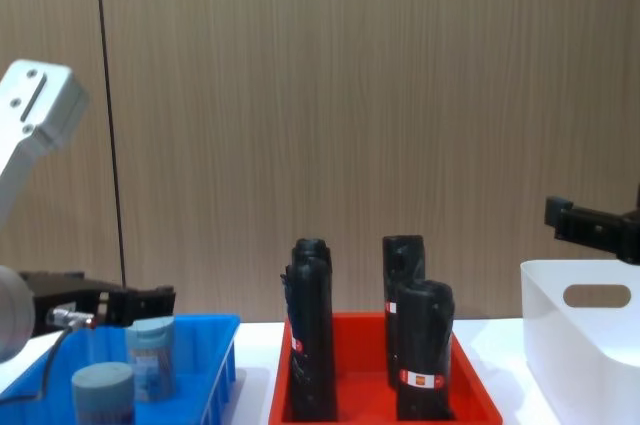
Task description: Pick the cotton swabs from the blue box and place them into the white box.
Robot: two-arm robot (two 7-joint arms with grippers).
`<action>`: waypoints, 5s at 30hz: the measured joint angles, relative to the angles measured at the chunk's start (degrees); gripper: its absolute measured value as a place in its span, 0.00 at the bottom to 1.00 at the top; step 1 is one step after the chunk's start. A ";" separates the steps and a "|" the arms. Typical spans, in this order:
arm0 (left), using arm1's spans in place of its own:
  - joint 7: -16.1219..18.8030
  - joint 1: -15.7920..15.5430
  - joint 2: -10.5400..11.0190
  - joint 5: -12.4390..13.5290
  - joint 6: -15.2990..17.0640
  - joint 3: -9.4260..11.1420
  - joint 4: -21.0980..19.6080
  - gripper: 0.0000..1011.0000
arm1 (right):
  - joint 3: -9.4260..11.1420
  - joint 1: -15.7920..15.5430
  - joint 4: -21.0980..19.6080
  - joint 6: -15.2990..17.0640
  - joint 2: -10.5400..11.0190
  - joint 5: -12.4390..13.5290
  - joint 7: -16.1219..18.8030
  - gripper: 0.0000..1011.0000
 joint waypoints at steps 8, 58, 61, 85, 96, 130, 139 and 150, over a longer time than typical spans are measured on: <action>0.48 -0.29 -0.30 -1.98 2.45 -0.60 1.69 0.99 | 0.00 0.00 0.00 0.00 0.00 0.00 0.00 0.99; -6.26 -7.40 -4.08 -3.28 5.71 -2.17 17.51 0.87 | 0.00 0.00 0.00 0.00 0.00 0.00 0.00 0.99; -6.28 -7.53 -4.26 -3.20 4.90 -2.16 18.00 0.79 | 0.00 0.00 0.00 0.00 0.00 0.00 0.00 0.99; -8.36 -6.57 -3.80 1.28 -3.55 -2.12 15.65 0.66 | 0.00 0.00 0.00 0.00 0.00 0.00 0.00 0.99; -14.69 -5.96 -2.08 5.41 -7.46 -2.57 11.47 0.66 | 0.00 0.00 0.00 0.00 0.00 0.00 0.00 0.99; -42.93 -7.61 1.27 4.60 -17.52 -3.74 5.47 0.66 | 0.00 0.00 0.00 0.00 0.00 0.00 0.00 0.99; -51.10 -9.04 0.82 2.08 -20.12 -3.27 6.96 0.66 | 0.00 0.00 0.00 0.00 0.00 0.00 0.00 0.99; -58.23 -10.06 -0.15 -2.65 -22.71 -2.39 9.30 0.66 | 0.00 0.00 0.00 0.00 0.00 0.00 0.00 0.99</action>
